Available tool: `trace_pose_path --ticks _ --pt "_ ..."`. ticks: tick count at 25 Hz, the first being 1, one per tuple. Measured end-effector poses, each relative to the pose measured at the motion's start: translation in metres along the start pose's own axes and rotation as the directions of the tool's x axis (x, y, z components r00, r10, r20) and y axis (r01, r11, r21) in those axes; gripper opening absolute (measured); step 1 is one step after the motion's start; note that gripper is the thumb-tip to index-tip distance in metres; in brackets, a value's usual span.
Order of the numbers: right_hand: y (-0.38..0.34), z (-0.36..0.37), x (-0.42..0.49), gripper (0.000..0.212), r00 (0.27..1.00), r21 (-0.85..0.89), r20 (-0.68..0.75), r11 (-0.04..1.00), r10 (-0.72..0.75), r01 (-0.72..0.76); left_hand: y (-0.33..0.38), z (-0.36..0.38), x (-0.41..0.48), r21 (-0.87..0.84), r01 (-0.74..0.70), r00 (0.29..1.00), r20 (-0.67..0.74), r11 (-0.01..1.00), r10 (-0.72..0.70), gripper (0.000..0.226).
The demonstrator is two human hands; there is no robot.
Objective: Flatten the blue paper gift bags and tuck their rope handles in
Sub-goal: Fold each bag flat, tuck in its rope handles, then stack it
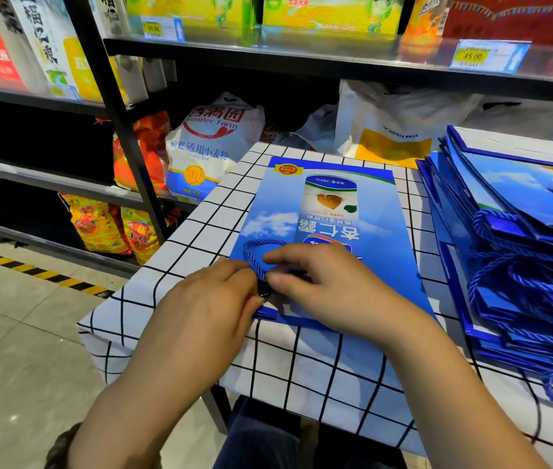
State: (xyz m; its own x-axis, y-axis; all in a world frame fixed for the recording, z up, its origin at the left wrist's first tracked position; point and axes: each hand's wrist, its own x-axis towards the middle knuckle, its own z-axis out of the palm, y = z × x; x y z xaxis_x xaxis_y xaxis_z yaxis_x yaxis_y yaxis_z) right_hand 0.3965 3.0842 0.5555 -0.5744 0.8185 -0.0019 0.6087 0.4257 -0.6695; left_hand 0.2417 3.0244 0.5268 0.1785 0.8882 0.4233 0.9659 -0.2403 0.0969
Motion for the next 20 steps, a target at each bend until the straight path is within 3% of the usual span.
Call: trace_pose_path --ticks 5,8,11,13,16,18,20 --pt "-0.008 0.012 0.009 0.020 0.998 -0.079 0.014 0.995 0.060 -0.059 -0.001 0.004 -0.008 -0.218 0.094 0.990 -0.082 0.972 -0.114 0.026" --pt "-0.007 0.013 0.009 0.017 0.989 -0.008 -0.075 0.992 0.125 -0.126 0.001 0.002 -0.010 -0.257 0.164 0.982 -0.052 0.952 -0.183 0.019" --pt "-0.009 0.013 0.006 0.023 0.981 -0.029 -0.100 0.985 0.164 -0.168 0.000 -0.001 -0.011 -0.294 0.237 0.968 -0.002 0.926 -0.249 0.029" --pt "-0.007 0.007 -0.001 0.026 0.963 -0.100 -0.200 0.974 0.181 -0.204 0.002 -0.007 -0.011 -0.344 0.303 0.950 0.033 0.889 -0.311 0.039" --pt "0.009 -0.017 -0.013 0.021 0.878 -0.408 -0.440 0.829 0.189 -0.382 0.001 -0.014 -0.001 -0.329 0.455 0.882 0.042 0.827 -0.469 0.038" --pt "0.020 -0.027 -0.020 0.021 0.854 -0.550 -0.453 0.673 0.256 -0.494 -0.006 -0.013 0.012 -0.162 0.536 0.842 0.041 0.828 -0.537 0.036" --pt "0.025 -0.024 -0.024 0.025 0.844 -0.587 -0.406 0.608 0.350 -0.534 -0.015 -0.007 0.026 -0.011 0.558 0.828 0.079 0.830 -0.555 0.040"
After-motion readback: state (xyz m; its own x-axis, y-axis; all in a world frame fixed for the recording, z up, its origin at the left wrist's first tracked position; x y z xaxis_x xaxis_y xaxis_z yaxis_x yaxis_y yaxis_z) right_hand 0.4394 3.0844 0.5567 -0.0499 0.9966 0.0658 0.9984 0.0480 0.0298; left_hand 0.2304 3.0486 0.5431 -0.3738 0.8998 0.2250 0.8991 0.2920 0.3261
